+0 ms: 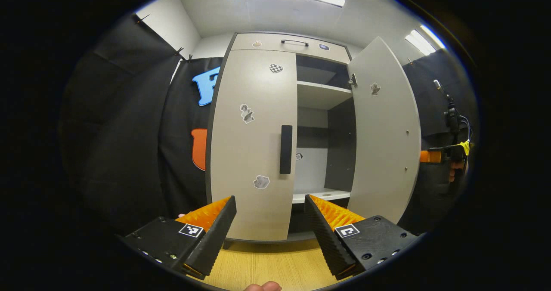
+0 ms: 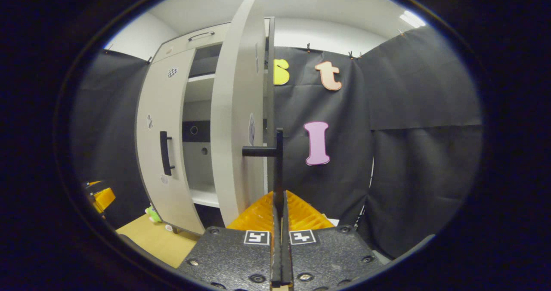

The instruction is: Open the right door of the double-door shoe cabinet with the right hand, and open the left door with the left hand.

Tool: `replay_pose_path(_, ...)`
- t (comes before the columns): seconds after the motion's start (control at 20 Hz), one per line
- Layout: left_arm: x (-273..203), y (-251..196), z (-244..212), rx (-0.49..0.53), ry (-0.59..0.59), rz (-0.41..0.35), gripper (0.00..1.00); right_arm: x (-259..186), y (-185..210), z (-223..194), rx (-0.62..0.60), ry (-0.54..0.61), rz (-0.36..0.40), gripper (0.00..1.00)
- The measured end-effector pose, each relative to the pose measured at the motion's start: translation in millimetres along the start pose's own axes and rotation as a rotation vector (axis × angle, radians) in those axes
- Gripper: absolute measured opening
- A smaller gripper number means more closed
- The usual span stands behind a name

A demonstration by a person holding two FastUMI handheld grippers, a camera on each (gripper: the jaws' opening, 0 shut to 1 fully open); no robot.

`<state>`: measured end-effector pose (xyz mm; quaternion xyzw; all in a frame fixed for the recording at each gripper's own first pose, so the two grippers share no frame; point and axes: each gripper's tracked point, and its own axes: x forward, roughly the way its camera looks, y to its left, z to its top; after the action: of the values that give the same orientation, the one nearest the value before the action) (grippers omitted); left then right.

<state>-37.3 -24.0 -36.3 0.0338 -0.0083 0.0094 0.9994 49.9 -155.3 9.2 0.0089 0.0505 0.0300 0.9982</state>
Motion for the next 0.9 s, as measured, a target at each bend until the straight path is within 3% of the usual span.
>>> replay_pose_path(0.25,0.9,0.8,0.1,0.001,-0.005,0.005,0.95,0.6,-0.7,-1.5,-0.01,-0.007,-0.005,0.04)
replay_pose_path(0.45,1.4,-5.1,3.5,-0.079,-0.027,-0.016,0.95,-35.5,0.6,-2.6,0.012,-0.03,-0.052,0.04)
replay_pose_path(0.65,1.1,6.5,8.0,-0.105,-0.048,-0.003,0.95,-84.7,30.8,-4.0,-0.032,-0.069,-0.056,0.04)
replay_pose_path(0.9,4.6,3.7,12.7,-0.082,-0.062,-0.007,0.95,-92.7,86.7,-20.4,-0.111,-0.061,0.018,0.06)
